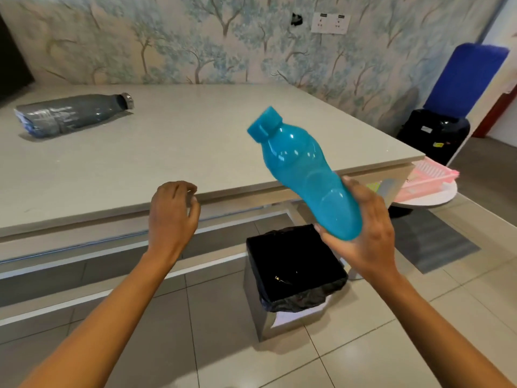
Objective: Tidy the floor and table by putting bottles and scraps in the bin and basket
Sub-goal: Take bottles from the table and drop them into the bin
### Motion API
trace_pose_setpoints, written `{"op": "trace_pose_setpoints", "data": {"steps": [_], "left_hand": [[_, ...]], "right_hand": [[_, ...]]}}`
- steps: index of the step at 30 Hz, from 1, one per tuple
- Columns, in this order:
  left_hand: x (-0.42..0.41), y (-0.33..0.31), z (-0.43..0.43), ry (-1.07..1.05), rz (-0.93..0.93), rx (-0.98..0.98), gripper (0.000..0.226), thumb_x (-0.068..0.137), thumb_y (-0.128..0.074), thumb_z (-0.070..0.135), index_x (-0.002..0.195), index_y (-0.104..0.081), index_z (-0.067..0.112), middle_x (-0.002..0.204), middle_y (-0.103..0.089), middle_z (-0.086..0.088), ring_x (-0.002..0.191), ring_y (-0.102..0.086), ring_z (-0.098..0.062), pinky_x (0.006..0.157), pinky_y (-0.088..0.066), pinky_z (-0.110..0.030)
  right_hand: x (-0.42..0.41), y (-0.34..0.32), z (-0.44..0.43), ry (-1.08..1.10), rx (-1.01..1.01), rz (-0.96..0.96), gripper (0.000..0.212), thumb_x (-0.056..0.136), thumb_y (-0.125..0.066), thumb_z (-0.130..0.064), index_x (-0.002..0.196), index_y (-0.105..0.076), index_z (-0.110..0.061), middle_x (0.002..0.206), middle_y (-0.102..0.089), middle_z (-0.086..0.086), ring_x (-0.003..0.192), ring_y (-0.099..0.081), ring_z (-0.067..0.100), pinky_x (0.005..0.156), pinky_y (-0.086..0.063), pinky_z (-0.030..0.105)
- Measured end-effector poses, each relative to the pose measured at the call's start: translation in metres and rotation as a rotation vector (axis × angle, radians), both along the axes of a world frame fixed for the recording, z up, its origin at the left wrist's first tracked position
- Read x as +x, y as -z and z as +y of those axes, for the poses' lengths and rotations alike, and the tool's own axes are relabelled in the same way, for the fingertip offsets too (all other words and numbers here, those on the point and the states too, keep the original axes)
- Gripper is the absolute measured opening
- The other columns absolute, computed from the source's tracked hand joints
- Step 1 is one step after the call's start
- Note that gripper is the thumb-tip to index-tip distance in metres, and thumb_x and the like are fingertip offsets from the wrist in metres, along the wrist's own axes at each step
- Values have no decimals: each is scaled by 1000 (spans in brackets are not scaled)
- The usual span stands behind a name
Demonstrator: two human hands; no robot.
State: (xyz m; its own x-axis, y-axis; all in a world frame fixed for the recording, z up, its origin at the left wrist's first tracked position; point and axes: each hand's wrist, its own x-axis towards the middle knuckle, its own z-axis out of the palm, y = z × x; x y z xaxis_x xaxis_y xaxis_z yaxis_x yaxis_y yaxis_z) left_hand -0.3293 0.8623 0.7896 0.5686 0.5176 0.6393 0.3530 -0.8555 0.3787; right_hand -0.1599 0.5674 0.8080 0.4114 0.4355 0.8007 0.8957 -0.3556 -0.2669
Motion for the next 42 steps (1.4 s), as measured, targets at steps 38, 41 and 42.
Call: {"op": "trace_pose_setpoints", "data": {"steps": [38, 41, 42], "left_hand": [[286, 98, -162, 141, -101, 297, 50, 82, -59, 5, 131, -50, -1, 142, -39, -23, 133, -23, -42, 117, -4, -46], [282, 151, -164, 302, 32, 193, 36, 87, -50, 8, 122, -58, 4, 130, -58, -15, 129, -42, -29, 117, -19, -39], [282, 172, -164, 341, 129, 124, 31, 88, -48, 11, 116, -62, 6, 122, -63, -11, 123, -48, -25, 113, -24, -34]], "right_hand": [[301, 402, 38, 344, -835, 1093, 78, 68, -72, -58, 126, -46, -13, 123, -52, 13, 114, -50, 34, 87, -50, 42], [314, 431, 59, 364, -949, 1026, 82, 71, -70, -57, 136, -39, -17, 133, -46, 11, 126, -41, 37, 95, -43, 49], [317, 440, 66, 376, -978, 1003, 82, 71, -70, -55, 137, -38, -19, 135, -45, 10, 127, -39, 37, 94, -42, 50]]}}
